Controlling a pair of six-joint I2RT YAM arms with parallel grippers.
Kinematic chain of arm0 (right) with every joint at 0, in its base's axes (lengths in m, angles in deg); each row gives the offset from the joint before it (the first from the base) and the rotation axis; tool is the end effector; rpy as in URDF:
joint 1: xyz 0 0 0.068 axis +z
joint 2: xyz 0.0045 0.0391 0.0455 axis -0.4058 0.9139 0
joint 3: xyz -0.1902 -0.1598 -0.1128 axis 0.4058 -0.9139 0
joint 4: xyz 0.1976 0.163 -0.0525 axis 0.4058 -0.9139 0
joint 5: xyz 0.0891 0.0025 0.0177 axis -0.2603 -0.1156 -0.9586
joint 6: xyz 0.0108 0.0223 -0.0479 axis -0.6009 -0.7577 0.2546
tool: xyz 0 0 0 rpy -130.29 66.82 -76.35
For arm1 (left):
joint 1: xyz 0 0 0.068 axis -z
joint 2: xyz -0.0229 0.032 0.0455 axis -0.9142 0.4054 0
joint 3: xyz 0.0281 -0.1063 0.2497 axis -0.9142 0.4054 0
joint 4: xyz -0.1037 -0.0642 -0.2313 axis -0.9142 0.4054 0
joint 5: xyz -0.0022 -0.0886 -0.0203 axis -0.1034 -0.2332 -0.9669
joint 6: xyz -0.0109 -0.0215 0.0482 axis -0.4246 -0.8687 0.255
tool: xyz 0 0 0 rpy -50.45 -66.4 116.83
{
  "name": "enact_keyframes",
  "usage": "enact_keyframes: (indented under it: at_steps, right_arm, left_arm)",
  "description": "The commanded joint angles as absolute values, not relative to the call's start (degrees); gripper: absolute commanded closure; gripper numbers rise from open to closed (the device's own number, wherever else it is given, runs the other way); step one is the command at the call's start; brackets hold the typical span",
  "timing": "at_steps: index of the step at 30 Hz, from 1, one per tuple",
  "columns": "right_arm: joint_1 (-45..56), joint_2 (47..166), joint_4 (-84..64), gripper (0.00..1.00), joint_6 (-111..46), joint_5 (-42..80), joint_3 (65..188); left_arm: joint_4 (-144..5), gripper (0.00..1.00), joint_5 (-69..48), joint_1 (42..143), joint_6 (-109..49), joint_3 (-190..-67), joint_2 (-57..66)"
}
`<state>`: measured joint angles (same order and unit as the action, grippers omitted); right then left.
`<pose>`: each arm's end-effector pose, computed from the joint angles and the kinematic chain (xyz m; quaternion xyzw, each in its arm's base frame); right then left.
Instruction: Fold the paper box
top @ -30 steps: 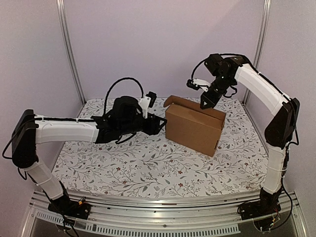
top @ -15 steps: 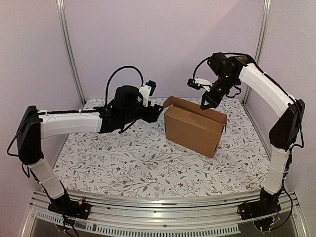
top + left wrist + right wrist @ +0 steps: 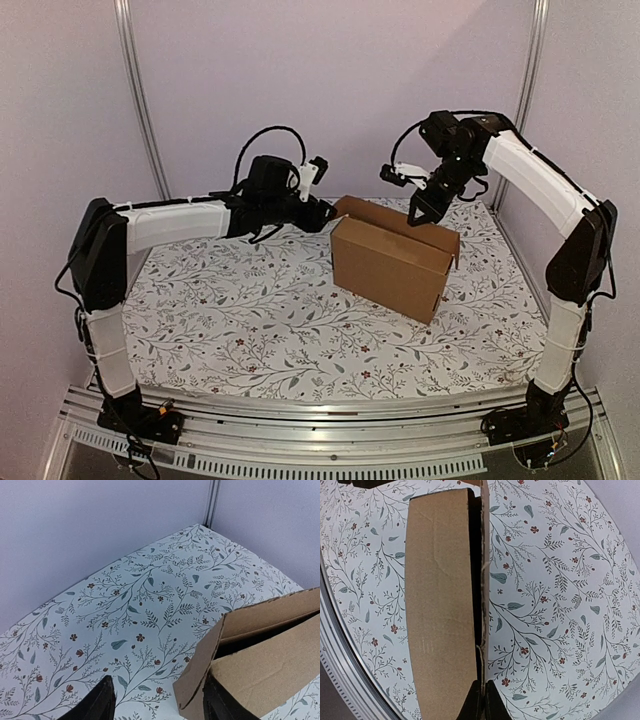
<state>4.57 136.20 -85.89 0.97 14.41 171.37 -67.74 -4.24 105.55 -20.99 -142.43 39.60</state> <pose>0.3374 0.1919 0.3590 -0.4700 0.8543 0.1077 0.1942 0.3549 -0.2940 0.2688 0.2730 0.7940 -0.2111 0.5005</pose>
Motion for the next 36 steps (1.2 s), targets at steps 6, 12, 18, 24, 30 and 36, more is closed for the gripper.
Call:
enact_keyframes:
  at_steps: [6,12,18,24,30,36]
  right_arm:
    - [4.94,136.34,-88.55,0.97,0.35,14.2,173.42]
    - [4.97,137.06,-89.19,0.97,0.03,12.62,174.29]
    - [4.96,137.5,-89.88,0.97,0.23,12.63,174.05]
    - [4.94,137.75,-90.17,0.83,-0.08,11.95,173.94]
    - [5.04,138.51,-91.3,0.58,0.28,9.31,173.8]
    - [5.0,138.9,-90.43,0.54,0.72,11.99,171.98]
  left_arm:
    - [-62.89,0.52,-13.87,104.32,-19.75,-144.95,41.52]
    - [-60.05,0.73,-15.07,104.23,-19.65,-148.28,43.14]
    - [-57.13,0.85,-16.21,104.23,-21.07,-152.55,44.52]
    - [-54.56,0.91,-16.18,104.23,-22.23,-153.83,44.52]
    - [-51.28,0.97,-16.91,104.32,-24.24,-156.02,44.78]
    - [-47.27,0.99,-16.7,104.32,-26.16,-160.54,46.06]
